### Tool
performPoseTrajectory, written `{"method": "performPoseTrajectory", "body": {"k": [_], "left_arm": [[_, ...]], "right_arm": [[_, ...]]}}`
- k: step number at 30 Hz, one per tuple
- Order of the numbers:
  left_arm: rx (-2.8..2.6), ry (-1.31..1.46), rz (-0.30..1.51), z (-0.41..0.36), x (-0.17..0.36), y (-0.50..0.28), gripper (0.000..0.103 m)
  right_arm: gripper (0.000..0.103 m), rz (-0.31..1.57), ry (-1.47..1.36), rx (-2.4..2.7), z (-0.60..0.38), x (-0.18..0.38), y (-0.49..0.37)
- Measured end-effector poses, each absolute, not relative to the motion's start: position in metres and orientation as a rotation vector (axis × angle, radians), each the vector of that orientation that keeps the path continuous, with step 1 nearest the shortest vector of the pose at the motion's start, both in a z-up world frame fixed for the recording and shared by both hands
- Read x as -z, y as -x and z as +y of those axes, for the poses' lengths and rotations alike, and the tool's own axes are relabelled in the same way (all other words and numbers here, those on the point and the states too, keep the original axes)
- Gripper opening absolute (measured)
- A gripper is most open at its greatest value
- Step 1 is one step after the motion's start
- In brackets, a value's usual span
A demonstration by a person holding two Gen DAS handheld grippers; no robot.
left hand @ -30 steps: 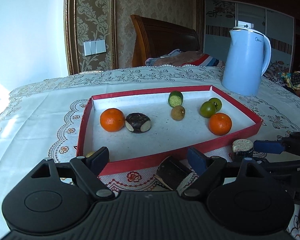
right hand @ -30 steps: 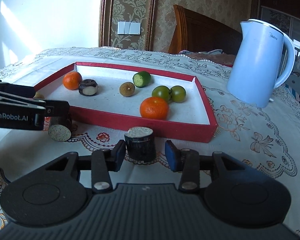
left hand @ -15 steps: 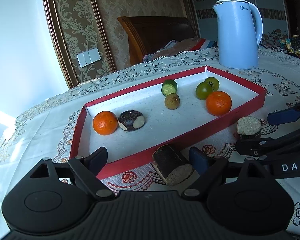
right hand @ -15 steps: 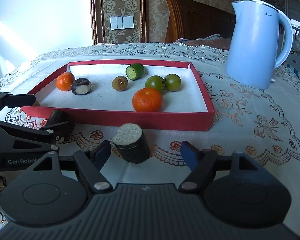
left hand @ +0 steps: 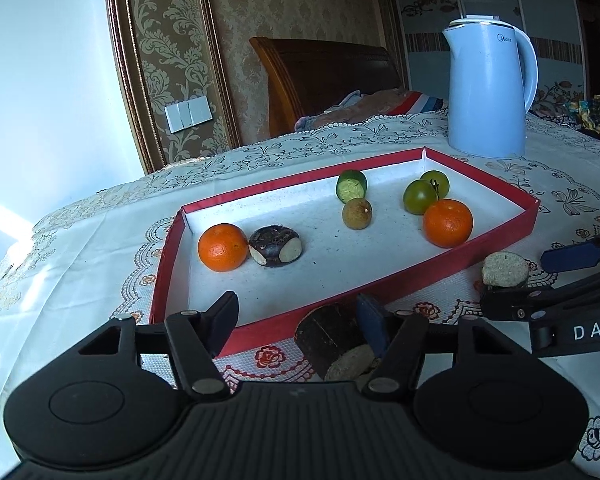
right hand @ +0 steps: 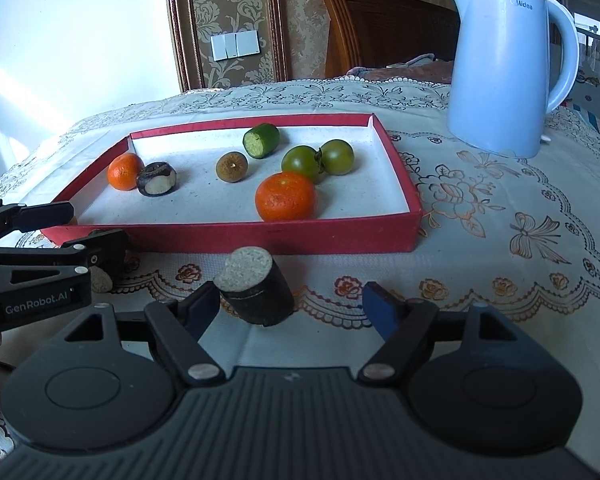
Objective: Organize fruits
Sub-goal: 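Grasp the eggplant piece with the right tool while the left tool approaches the other piece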
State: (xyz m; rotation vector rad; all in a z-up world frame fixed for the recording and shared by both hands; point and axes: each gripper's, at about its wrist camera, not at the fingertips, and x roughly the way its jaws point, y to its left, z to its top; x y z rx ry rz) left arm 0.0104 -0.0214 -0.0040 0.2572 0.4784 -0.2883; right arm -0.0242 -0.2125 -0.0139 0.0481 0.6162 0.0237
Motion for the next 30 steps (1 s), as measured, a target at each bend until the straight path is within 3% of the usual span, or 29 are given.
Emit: {"method": "performPoseTrajectory", "body": {"k": [5, 15, 19, 30], "left_arm": [[0.286, -0.26, 0.478, -0.021, 0.004, -0.011, 0.063], [0.281, -0.25, 0.48, -0.021, 0.004, -0.011, 0.062], [0.281, -0.257, 0.466, -0.022, 0.004, -0.008, 0.055], [0.276, -0.29, 0.433, -0.025, 0.004, -0.001, 0.038]], "right_arm": [[0.074, 0.624, 0.001, -0.034, -0.203, 0.013, 0.019], [0.038, 0.615, 0.058, -0.062, -0.193, 0.014, 0.012], [0.033, 0.607, 0.058, -0.069, -0.192, 0.014, 0.014], [0.033, 0.601, 0.074, -0.066, -0.189, 0.015, 0.016]]}}
